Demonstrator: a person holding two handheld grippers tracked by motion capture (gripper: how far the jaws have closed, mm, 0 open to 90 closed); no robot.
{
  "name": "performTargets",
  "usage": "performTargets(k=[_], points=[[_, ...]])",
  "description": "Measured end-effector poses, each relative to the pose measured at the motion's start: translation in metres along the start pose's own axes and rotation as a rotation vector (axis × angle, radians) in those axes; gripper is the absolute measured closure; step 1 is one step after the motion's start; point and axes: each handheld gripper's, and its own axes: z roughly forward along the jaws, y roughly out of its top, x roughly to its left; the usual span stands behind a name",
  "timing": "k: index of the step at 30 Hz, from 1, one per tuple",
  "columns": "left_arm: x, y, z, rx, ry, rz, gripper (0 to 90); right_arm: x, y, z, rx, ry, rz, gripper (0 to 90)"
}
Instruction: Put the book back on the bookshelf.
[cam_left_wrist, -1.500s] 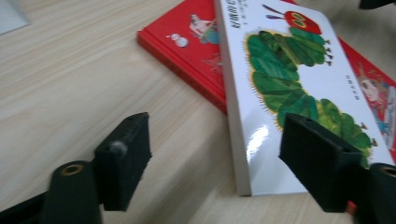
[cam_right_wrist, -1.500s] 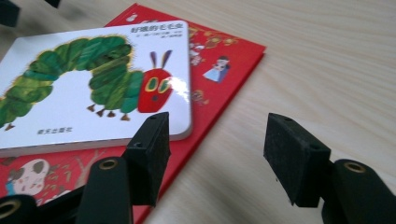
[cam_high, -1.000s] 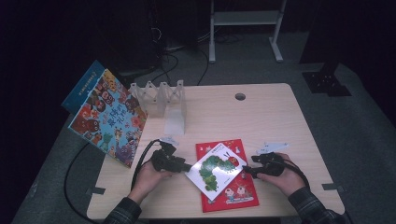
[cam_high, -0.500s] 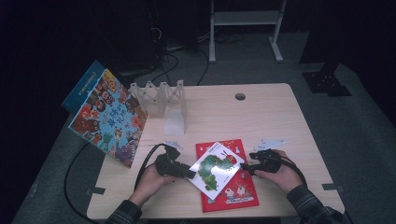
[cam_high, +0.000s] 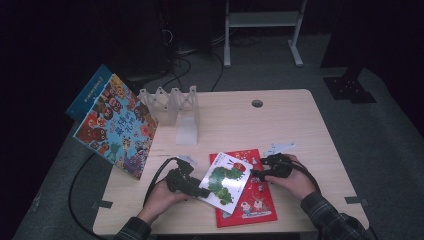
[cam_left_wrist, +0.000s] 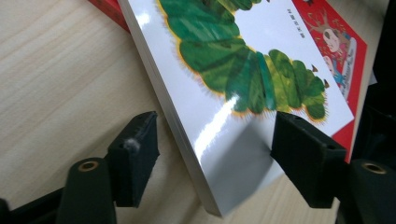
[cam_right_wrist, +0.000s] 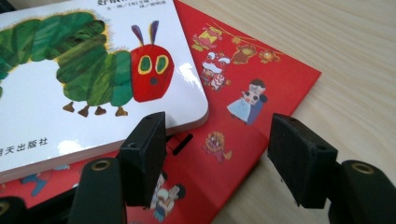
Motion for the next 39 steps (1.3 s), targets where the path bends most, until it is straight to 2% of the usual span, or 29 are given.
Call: performTargets(k=[5,8,16,21,24,26,29,34,39], points=[[0.007,0.001,-0.004,-0.038,0.018,-0.028,23.7,0.001,0.008,0.006,-0.003,-0.017,-0.035,33.3],[0.011,0.003,-0.005,-0.055,0.012,-0.045,23.0,0.004,0.010,0.009,-0.009,-0.020,-0.059,33.6],[0.014,0.006,0.001,-0.042,0.015,-0.051,20.3,0.016,0.013,0.013,0.007,-0.004,-0.088,33.8],[0.014,0.008,0.004,-0.054,-0.010,-0.060,20.0,0.023,0.010,0.010,0.017,0.030,-0.107,33.0],[0.013,0.011,0.008,-0.054,-0.035,-0.062,20.1,0.028,0.008,0.008,0.017,0.047,-0.109,33.1],[0.012,0.012,0.008,-0.054,-0.026,-0.062,19.0,0.030,0.007,0.008,0.014,0.052,-0.112,32.6],[0.014,0.013,0.007,-0.048,-0.039,-0.076,19.0,0.031,0.006,0.008,0.010,0.051,-0.111,32.6],[0.009,0.019,0.005,-0.019,-0.011,-0.044,18.7,0.031,0.004,0.007,-0.001,0.049,-0.111,32.8],[0.008,0.022,-0.002,-0.076,-0.040,-0.059,18.7,0.030,0.002,0.006,-0.008,0.049,-0.108,33.0]])
